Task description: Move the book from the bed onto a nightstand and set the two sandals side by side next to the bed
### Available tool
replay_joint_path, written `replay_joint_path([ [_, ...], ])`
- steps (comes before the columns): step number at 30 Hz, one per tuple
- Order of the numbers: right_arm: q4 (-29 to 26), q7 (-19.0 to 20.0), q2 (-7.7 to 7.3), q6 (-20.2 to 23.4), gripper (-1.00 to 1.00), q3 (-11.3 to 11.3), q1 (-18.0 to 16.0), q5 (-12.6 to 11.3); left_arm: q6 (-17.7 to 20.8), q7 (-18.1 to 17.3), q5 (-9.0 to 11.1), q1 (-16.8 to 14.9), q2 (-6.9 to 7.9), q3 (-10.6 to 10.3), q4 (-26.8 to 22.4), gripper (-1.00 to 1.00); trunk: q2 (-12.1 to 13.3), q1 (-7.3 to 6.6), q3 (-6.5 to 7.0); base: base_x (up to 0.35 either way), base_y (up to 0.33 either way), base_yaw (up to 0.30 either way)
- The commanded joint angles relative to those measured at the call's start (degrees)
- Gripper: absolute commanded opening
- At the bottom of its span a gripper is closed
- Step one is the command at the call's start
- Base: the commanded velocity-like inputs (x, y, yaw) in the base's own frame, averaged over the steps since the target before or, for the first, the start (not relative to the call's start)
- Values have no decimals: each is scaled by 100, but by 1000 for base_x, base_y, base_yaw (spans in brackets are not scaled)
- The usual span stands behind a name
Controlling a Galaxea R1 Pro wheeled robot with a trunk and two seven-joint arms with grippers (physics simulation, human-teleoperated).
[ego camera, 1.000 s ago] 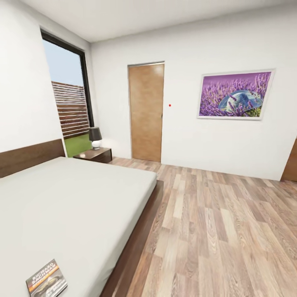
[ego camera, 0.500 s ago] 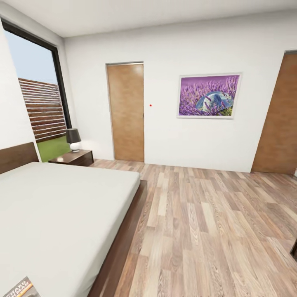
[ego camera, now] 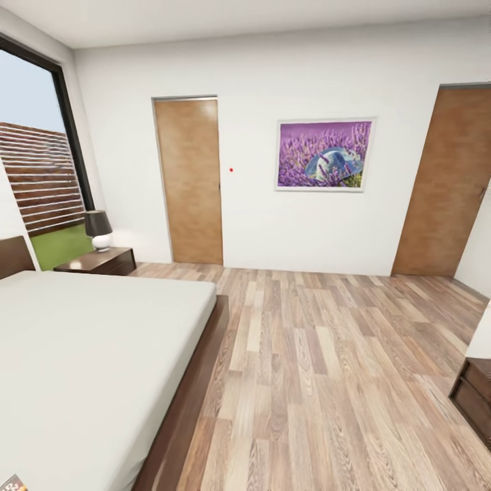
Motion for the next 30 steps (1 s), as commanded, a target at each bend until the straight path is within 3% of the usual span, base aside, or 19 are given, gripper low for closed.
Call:
replay_joint_path([
  [1, -1, -7, 0, 0, 100, 0, -2, -2, -16, -1, 0, -1, 0, -1, 0, 100, -3, 0, -14, 0, 0, -145],
  [30, -1, -7, -9, 0, 100, 0, -2, -2, -16, -1, 0, -1, 1, 1, 0, 100, -3, 0, -254, 0, 0, -140],
])
